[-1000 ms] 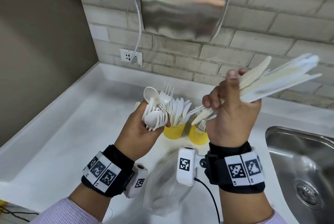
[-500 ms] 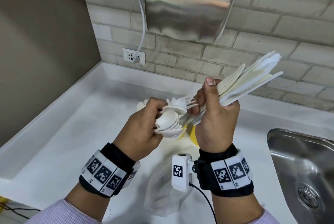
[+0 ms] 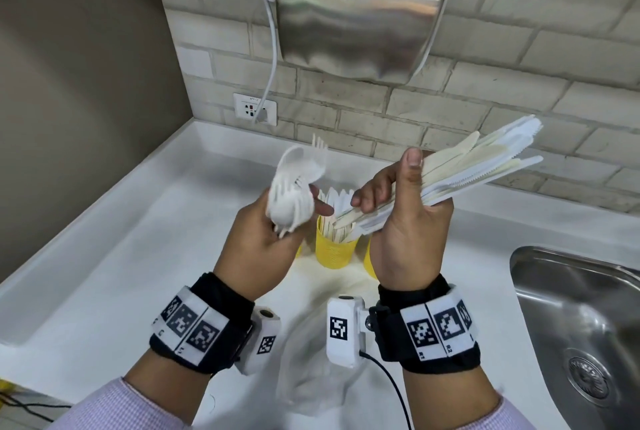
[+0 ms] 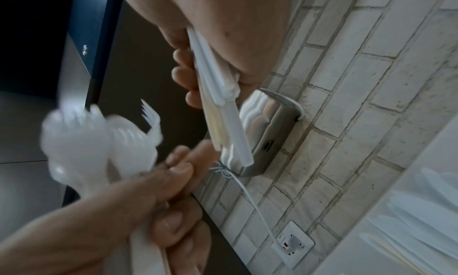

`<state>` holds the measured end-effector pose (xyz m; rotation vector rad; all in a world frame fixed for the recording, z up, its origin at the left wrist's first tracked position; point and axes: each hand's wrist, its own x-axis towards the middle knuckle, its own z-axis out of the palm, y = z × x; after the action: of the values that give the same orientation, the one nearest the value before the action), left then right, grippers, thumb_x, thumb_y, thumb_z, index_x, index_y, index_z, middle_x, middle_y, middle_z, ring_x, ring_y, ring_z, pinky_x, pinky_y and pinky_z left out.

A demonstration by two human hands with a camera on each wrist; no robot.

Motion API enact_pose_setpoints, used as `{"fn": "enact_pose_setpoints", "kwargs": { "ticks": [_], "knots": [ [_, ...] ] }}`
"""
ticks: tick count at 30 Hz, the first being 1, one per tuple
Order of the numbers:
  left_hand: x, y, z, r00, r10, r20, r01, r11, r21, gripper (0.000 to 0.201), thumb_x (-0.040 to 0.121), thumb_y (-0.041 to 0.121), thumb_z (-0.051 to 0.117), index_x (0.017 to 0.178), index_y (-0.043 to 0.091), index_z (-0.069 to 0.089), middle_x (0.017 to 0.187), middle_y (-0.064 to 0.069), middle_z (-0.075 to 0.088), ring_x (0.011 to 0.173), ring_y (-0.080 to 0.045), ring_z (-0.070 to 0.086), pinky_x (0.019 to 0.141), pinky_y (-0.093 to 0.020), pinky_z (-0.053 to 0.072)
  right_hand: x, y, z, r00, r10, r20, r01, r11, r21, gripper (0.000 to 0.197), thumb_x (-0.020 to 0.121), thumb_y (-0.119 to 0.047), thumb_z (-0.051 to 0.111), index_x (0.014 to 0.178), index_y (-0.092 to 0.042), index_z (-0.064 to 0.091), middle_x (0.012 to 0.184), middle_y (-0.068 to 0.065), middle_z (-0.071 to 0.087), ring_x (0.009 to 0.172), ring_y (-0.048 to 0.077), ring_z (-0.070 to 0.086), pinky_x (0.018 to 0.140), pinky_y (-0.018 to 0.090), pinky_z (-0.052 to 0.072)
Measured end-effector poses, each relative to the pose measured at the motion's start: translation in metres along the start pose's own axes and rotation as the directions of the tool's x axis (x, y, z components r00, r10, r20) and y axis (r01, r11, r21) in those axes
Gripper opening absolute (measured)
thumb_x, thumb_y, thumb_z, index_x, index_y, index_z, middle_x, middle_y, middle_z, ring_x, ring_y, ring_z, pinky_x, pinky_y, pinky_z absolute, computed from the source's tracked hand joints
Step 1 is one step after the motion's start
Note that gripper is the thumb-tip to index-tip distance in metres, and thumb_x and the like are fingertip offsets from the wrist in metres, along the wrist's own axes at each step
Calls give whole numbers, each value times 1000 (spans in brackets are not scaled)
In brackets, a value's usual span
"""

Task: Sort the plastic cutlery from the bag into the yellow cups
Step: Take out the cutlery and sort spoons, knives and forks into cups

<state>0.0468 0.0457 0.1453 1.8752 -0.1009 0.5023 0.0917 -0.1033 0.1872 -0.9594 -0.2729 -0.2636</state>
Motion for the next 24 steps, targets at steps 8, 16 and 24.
{"fn": "enact_pose_setpoints", "kwargs": {
  "ticks": [8,16,24],
  "knots": [
    [2,-11,9,883,-450,133,458,765,-453,20,103,10,53,107,-4,66,93,-15,78,64,-20,65,60,-25,54,4,5,7,993,-90,80,94,994,-51,14,98,-14,62,87,-16,53,49,0,39,40,21,35,50,34,41],
    [2,-16,13,731,-543,413,631,310,-711,30,98,1,49,125,-9,59,124,-31,66,104,-37,72,85,-42,61,-7,42,4,973,37,227,53,924,-379,13,92,-16,72,90,-16,60,72,4,61,62,21,60,65,34,51],
    [1,-23,14,685,-604,407,666,291,-687,29,100,2,49,123,-6,64,124,-28,67,94,-28,74,80,-36,63,-19,64,-5,975,93,203,37,831,-554,13,92,-23,70,86,-32,62,80,-8,67,76,11,66,73,25,52]
  ]
}}
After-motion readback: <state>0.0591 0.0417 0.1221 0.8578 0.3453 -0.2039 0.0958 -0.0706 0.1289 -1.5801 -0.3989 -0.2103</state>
